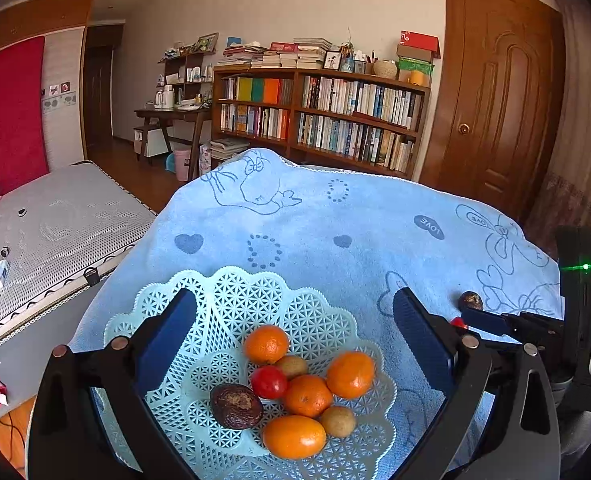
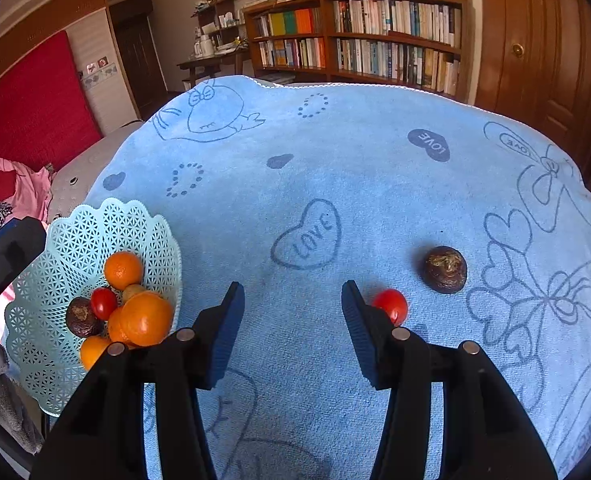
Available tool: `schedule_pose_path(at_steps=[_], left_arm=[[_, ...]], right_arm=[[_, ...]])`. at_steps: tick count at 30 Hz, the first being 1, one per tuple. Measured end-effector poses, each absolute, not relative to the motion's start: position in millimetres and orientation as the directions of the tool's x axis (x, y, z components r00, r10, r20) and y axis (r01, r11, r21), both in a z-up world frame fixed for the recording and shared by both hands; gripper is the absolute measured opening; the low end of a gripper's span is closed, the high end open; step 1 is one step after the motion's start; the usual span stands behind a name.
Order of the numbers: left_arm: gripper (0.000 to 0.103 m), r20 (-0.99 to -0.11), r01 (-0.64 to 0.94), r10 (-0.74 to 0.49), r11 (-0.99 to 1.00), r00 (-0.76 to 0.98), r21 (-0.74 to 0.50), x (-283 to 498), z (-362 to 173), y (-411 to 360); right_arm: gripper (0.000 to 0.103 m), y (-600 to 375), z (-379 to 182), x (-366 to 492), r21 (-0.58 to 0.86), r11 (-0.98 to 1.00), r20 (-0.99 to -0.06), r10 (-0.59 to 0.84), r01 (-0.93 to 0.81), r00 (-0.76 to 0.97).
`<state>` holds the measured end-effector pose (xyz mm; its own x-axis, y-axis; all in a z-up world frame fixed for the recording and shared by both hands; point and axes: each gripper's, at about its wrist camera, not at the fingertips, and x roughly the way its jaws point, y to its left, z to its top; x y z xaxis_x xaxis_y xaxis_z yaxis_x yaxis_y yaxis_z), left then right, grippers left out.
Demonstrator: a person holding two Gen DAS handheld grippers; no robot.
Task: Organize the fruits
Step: 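Move the right tool to the last dark brown fruit and close on it, then grasp the last red tomato with the left tool while the right tool holds the brown fruit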
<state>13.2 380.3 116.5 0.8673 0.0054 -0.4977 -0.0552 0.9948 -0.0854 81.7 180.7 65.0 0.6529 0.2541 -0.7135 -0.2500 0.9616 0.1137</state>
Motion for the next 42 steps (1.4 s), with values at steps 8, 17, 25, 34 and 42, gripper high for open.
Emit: schedule_pose_path(at_steps=[8, 17, 25, 34, 42], left_arm=[[0.1, -0.51, -0.023, -0.008, 0.998, 0.86, -0.054, 15, 111, 363], [0.1, -0.526, 0.008, -0.029, 0.999, 0.85, -0.042, 17, 106, 351], [0.1, -0.536, 0.019, -0.04, 0.999, 0.843, -0.045, 18, 101, 347], [0.1, -0.546, 0.022, -0.043, 0.999, 0.836, -0.046, 20, 99, 346], [0.1, -0.556, 0.028, -0.05, 0.998, 0.83, -0.049, 24, 96, 343]], right_arm=[[0.051, 154, 61, 90, 0.111, 0.975, -0.718, 0.214, -0.195, 0.662], [0.051, 103, 60, 122, 0.144, 0.988, -0.736, 0.142, -0.051, 0.662], [0.051, 81, 44, 150, 0.198, 0.98, -0.78, 0.143, 0.023, 0.61], [0.051, 84, 27, 178, 0.222, 0.974, -0.819, 0.166, 0.038, 0.549], [0.051, 86, 22, 180, 0.197, 0.98, -0.826, 0.151, 0.027, 0.543]])
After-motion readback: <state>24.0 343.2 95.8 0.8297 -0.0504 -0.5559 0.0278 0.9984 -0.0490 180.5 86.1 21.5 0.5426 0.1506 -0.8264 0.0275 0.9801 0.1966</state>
